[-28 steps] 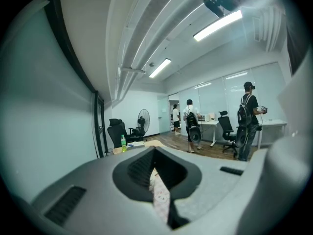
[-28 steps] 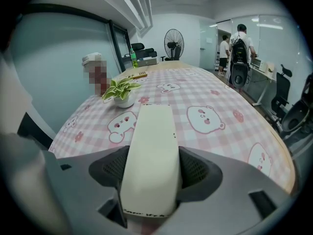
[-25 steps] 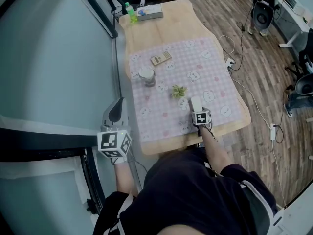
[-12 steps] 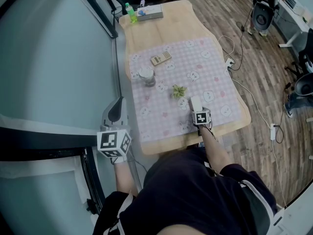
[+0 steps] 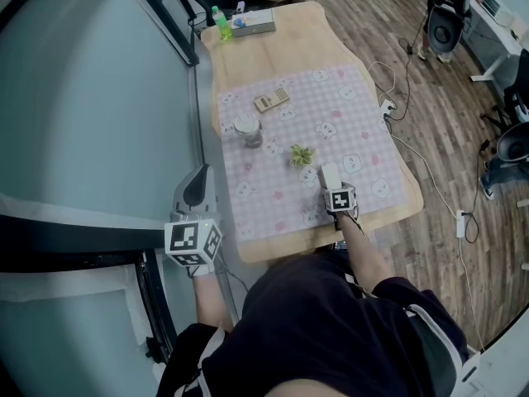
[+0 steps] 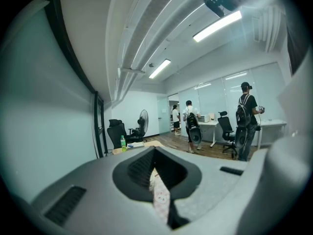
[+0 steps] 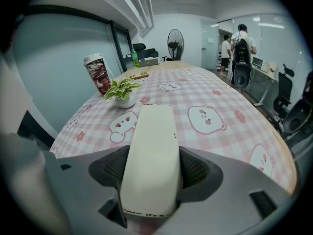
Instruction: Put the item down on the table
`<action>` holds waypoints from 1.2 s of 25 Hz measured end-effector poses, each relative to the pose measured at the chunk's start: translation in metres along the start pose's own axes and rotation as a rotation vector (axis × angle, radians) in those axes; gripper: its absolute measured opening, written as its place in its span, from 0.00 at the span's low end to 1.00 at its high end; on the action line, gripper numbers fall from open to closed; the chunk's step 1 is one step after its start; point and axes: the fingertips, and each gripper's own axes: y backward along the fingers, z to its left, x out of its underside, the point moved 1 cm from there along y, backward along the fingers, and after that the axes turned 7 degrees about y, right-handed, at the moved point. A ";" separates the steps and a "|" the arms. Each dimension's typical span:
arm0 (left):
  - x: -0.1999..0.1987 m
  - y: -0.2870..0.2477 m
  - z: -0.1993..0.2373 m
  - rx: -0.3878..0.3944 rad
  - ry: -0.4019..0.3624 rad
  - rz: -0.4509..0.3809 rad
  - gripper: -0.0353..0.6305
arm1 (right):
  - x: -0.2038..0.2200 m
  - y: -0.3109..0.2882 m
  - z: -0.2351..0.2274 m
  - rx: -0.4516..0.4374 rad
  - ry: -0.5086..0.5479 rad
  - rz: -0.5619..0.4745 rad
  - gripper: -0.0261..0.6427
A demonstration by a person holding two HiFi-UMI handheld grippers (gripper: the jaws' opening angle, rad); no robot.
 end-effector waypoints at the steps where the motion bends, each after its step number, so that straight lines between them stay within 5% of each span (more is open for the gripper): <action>1: 0.000 0.000 0.000 0.000 0.001 0.000 0.05 | 0.001 0.000 0.001 -0.012 0.000 0.004 0.53; 14: -0.001 -0.001 -0.004 0.015 0.011 -0.012 0.05 | -0.007 0.004 -0.004 0.027 0.022 -0.045 0.66; 30: -0.002 0.000 0.001 0.007 0.019 -0.021 0.05 | -0.003 0.008 -0.009 0.039 -0.014 -0.006 0.67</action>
